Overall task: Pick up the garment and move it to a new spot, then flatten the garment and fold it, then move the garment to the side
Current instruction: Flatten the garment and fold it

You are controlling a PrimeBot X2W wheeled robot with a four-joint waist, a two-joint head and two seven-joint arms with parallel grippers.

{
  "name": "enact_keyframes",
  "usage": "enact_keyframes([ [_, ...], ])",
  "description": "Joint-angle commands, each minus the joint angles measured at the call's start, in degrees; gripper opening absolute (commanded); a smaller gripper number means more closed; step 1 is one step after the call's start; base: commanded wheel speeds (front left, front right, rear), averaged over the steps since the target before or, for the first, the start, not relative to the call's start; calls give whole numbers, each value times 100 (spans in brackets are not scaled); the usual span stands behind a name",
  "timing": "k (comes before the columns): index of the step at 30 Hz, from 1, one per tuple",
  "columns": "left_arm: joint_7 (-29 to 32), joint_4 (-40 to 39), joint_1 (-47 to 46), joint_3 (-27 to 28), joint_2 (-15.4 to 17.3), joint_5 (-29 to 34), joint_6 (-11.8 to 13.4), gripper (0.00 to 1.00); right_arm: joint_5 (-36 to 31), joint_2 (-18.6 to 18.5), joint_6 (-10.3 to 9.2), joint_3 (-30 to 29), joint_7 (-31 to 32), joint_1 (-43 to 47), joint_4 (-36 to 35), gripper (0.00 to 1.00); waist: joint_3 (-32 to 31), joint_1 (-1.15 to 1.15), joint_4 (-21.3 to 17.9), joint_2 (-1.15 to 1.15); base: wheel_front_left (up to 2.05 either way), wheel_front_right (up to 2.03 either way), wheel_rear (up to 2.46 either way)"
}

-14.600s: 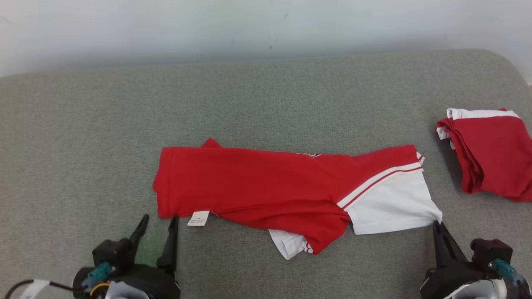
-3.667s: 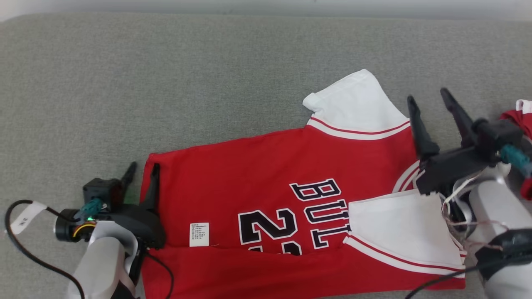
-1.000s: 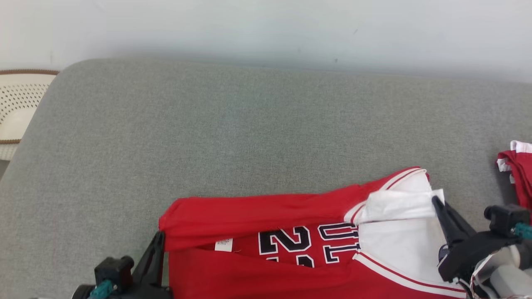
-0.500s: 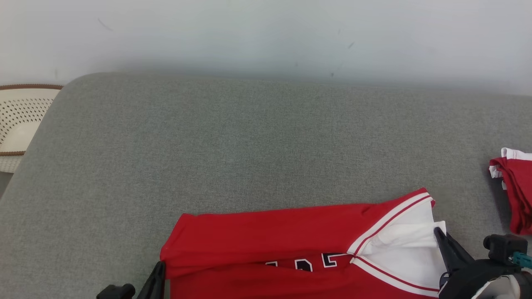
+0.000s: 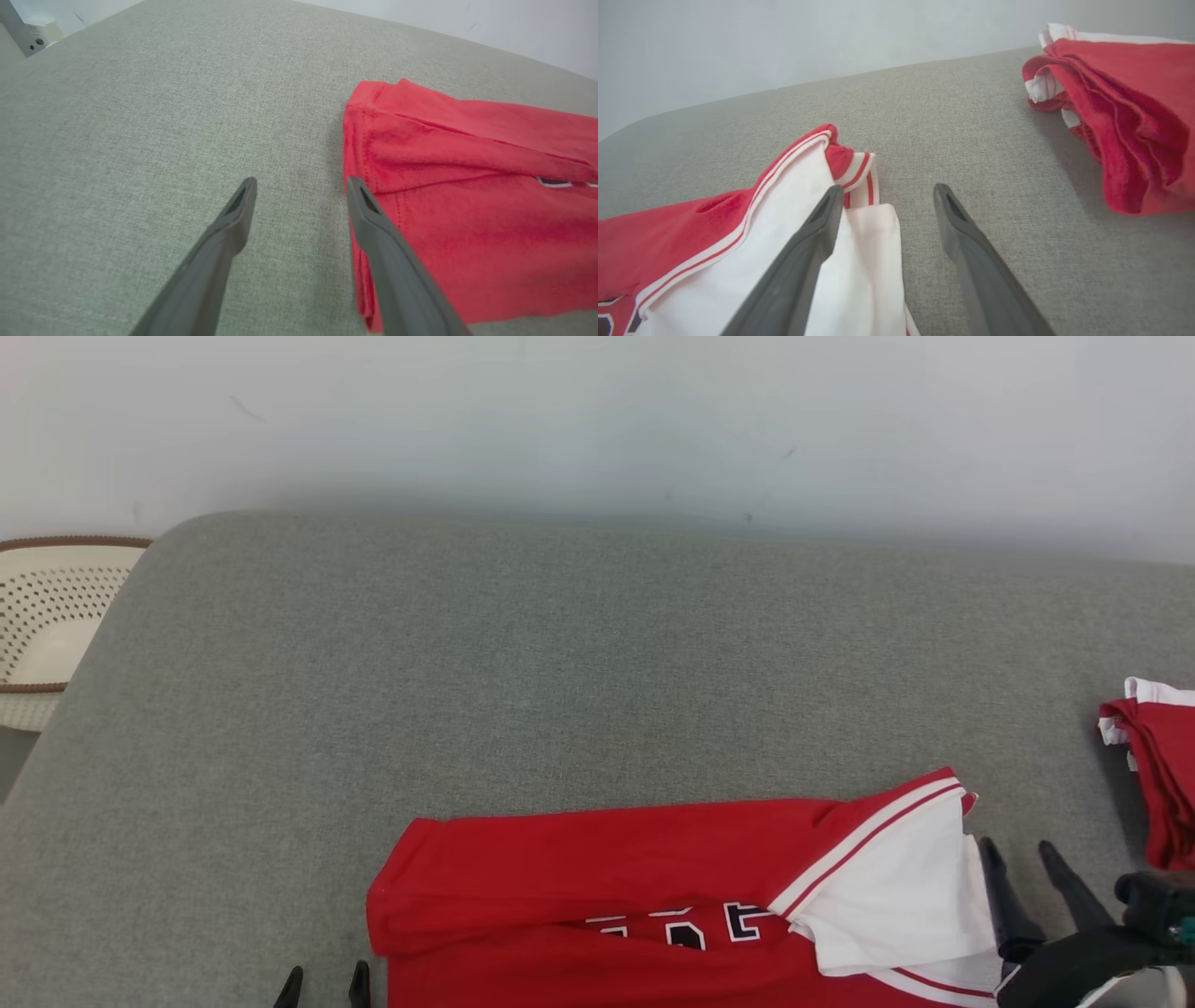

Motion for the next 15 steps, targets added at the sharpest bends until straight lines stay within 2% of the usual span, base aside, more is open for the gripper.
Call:
enact_keyframes([
  [1,-5,-26,54,-24,5,-12,4,100,-37,54,-7,48,-24,35,53,100,44,0,46,0,0,0,0],
  [8,-5,-99,-40,-123,5,10,1,100,-319,79,-7,372,-24,-179,552,100,185,0,184,0,0,0,0],
  [15,-5,-160,-97,-155,6,-43,45,100,-533,324,-7,241,-2,-387,1195,100,400,0,232,0,0,0,0],
])
